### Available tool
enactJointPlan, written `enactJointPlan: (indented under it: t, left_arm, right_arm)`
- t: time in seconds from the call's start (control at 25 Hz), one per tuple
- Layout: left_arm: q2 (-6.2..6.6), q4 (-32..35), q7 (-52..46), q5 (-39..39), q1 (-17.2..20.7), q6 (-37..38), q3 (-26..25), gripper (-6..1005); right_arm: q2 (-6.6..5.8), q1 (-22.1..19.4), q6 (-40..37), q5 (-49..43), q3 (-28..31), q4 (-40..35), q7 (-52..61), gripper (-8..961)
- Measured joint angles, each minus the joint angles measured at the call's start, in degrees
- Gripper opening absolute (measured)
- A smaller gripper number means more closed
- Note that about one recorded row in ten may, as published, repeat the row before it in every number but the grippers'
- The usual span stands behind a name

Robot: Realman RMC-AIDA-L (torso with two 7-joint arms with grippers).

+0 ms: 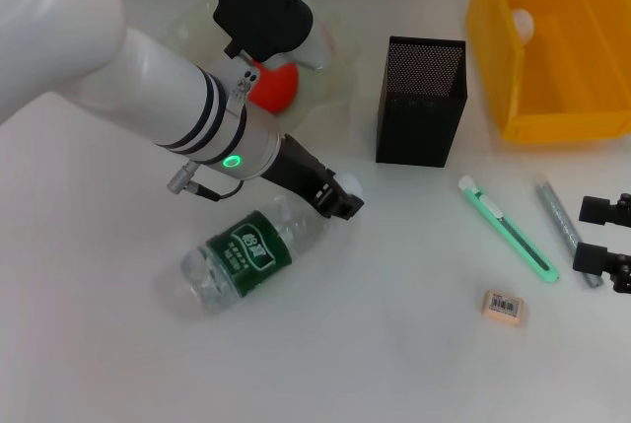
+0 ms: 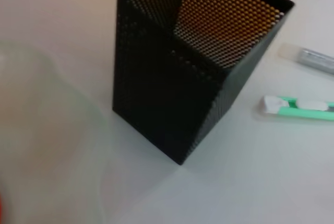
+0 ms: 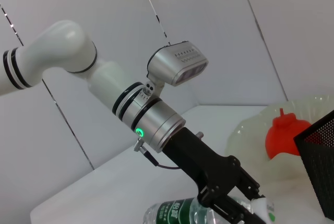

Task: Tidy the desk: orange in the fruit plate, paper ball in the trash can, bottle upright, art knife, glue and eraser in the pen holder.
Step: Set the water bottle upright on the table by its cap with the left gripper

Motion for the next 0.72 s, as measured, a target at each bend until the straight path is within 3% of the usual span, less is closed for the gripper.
enactJointPlan:
  t: [0.12, 0.16, 0.2, 0.32, 0.36, 0.4, 0.52, 0.6, 0.72]
  left_arm:
    - [0.15, 4.83, 0.21, -0.02, 2.43, 2.22, 0.0, 434]
    - [0.28, 10.96, 0.75, -0.01, 5.57, 4.16, -0.12, 435]
    - [0.28, 10.96, 0.75, -0.01, 5.57, 4.16, -0.12, 436]
    - [0.38, 22.55, 1.65, -0.15, 12.49, 6.1, -0.84, 438]
    - [0.47, 28.52, 2.93, -0.61, 16.78, 6.33, -1.77, 439]
    - [0.47, 28.52, 2.93, -0.61, 16.78, 6.33, -1.77, 440]
    - [0.57, 33.51, 6.6, -3.99, 22.41, 6.69, -4.62, 443]
    - [0.58, 34.13, 7.82, -5.48, 23.77, 7.02, -5.71, 444]
    - [0.65, 33.88, 17.2, -15.57, 28.57, 9.64, -11.75, 447]
  right_arm:
    - [0.04, -0.01, 0.04, 0.07, 0.0, 0.2, 0.01, 754]
    - [0.06, 0.0, 0.07, 0.41, -0.01, 0.38, 0.02, 754]
    - [0.06, 0.0, 0.07, 0.41, -0.01, 0.38, 0.02, 754]
    - [0.17, 0.01, 0.09, 1.13, -0.01, 0.71, 0.01, 754]
    - [0.27, 0.11, 0.15, 1.37, 0.01, 1.23, 0.01, 754]
    - [0.27, 0.11, 0.15, 1.37, 0.01, 1.23, 0.01, 753]
    - [0.61, 0.54, 0.19, 1.4, 0.0, 1.92, 0.01, 753]
    - [0.99, 0.88, 0.13, 1.51, 0.0, 2.02, 0.01, 753]
    - [1.66, 1.35, 0.1, 2.14, 0.0, 2.1, 0.02, 752]
